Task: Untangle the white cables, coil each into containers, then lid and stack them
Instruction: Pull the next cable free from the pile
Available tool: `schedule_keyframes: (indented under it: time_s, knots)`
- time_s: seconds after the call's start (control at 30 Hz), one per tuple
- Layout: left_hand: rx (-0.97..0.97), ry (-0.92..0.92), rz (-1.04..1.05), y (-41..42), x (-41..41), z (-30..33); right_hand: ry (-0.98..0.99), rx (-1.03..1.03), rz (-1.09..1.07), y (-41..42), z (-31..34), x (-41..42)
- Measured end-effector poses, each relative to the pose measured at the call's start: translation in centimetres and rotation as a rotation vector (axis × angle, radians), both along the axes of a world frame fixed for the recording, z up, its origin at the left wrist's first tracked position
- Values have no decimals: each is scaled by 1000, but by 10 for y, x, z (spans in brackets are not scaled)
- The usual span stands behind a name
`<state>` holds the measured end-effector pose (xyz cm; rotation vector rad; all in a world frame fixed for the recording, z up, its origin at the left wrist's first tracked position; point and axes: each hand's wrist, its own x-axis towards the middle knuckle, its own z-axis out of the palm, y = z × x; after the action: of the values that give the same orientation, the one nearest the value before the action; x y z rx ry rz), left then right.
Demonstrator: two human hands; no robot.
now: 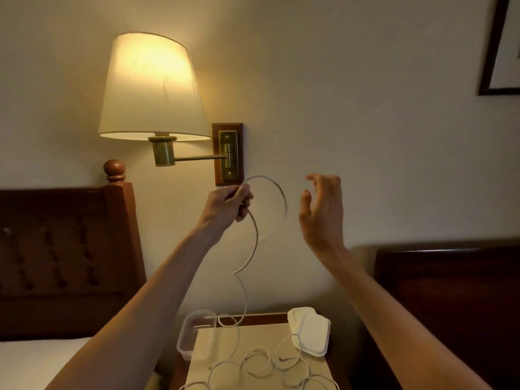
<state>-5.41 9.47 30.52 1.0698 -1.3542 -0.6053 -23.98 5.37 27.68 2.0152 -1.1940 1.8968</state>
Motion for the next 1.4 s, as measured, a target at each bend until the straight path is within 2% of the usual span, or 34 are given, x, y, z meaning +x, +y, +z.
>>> schedule_keyframes:
  time_s: [0.03,0.1,0.17,0.2,0.23,0.27,0.4,0.43,0.5,0.6,0.63,0.67,0.7,0.77,0.83,0.87,0.93,1.03,1.13,1.2,1.27,1.33,1.4]
  knots:
    - [5,25,1,0,-3,8,-88,108,129,10,-4,14]
    - [6,91,11,4,-9,20,-80,561,375,24,-10,36]
    - [-1,148,34,7,-9,23,-120,886,836,28,-17,48]
    - [1,158,58,9,-6,23,-210,952,1066,30,-21,49]
    - [-1,163,100,9,-1,21,-275,968,1205,32,-23,47]
    - [-8,183,162,10,7,20,-268,964,1249,31,-24,43]
    - [-69,458,507,10,63,25,36,899,1069,22,-32,18]
    - [-65,442,559,10,76,25,55,882,1012,19,-32,11]
    - [64,216,604,7,92,19,51,821,909,13,-28,7]
    - [509,-516,636,19,79,7,117,670,752,7,-7,20]
    - [537,-691,680,26,68,4,178,612,691,6,1,26]
    - [471,-744,702,30,59,1,241,563,644,5,7,32]
    - [367,-682,666,34,49,-3,302,526,615,4,12,37]
    - [164,-474,366,39,28,-11,401,476,593,5,19,45]
    - [77,-391,69,39,14,-19,451,452,585,7,24,50]
    - [32,-370,26,37,12,-23,448,461,597,8,26,51]
    - [-107,-427,98,35,14,-23,401,527,683,9,26,47]
    - [-262,-629,260,34,30,-14,274,666,820,9,15,30]
    - [-292,-568,451,38,58,-5,227,763,876,2,-5,4]
    - [-284,-446,538,40,76,-5,213,790,864,-2,-15,-11]
    - [-180,-433,508,39,84,-2,179,789,828,-3,-13,-18]
    - [105,-503,400,40,84,5,160,774,819,-1,-2,-17]
    - [390,-696,277,45,76,16,191,736,807,3,16,-9]
